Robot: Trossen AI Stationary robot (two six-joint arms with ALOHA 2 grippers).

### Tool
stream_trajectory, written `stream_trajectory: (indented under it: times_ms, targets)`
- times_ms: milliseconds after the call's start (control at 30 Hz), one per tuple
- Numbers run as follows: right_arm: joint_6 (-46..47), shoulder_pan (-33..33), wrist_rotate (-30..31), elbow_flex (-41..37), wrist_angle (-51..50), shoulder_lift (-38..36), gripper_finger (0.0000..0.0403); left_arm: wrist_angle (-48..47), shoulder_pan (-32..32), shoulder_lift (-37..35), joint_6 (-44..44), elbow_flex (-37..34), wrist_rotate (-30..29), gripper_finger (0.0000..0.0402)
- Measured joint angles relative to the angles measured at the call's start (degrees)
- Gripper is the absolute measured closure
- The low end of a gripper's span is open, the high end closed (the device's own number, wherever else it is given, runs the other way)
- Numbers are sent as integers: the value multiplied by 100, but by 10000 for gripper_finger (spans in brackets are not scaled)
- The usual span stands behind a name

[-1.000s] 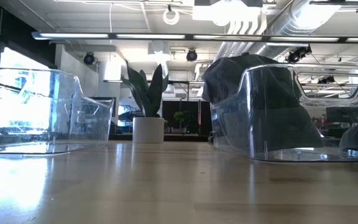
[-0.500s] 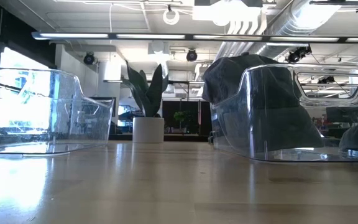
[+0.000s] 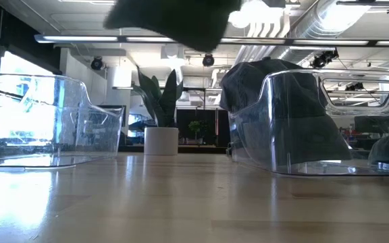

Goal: Pick & Place hat
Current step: Put the green cap into the left transparent bin

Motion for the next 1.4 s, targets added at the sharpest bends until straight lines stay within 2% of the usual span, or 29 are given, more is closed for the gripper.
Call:
stream_trajectory:
  times_ms: [100, 267, 367, 467, 567, 667, 767, 867, 1100, 1233, 1300, 1400]
  targets:
    - [-138, -2, 60, 0, -88, -120, 230, -920, 25, -217, 245, -20, -529, 401]
    - [-423, -2, 409, 0, -79, -218, 229, -1944, 27, -432, 408, -28, -1020, 401]
    - [-452, -2, 942, 0, -78, -214, 230, -2295, 29, -547, 702, 6, -1171, 402]
    - [-406, -2, 1560, 0, -47, -169, 233, -3129, 31, -678, 988, -15, -1296, 401]
    - [-274, -2, 2211, 0, 62, -74, 233, -3798, 31, -892, 1282, -21, -1723, 401]
    - [-264, -2, 2729, 0, 185, 59, 234, -3936, 66, -1176, 1514, -24, -2029, 401]
    - [-277, -4, 3146, 0, 422, 254, 234, -3781, 241, -1680, 1698, -382, -2077, 401]
    - [-293, -7, 3429, 0, 696, 485, 234, -3531, 532, -2403, 1820, -1094, -2097, 401]
    - [-294, -18, 3777, -2, 1437, 1027, 235, -1738, 957, -3826, 2004, -3020, -1882, 401]
    - [-189, -154, 3734, -2, 1775, 1284, 235, -1206, 977, -4483, 1901, -3941, -1846, 401]
    - [-105, -249, 3667, -2, 1865, 1375, 235, -611, 962, -4609, 1897, -4273, -1718, 401]
    - [-95, -417, 3508, -2, 2075, 1483, 235, -592, 967, -4873, 1924, -4728, -1618, 401]
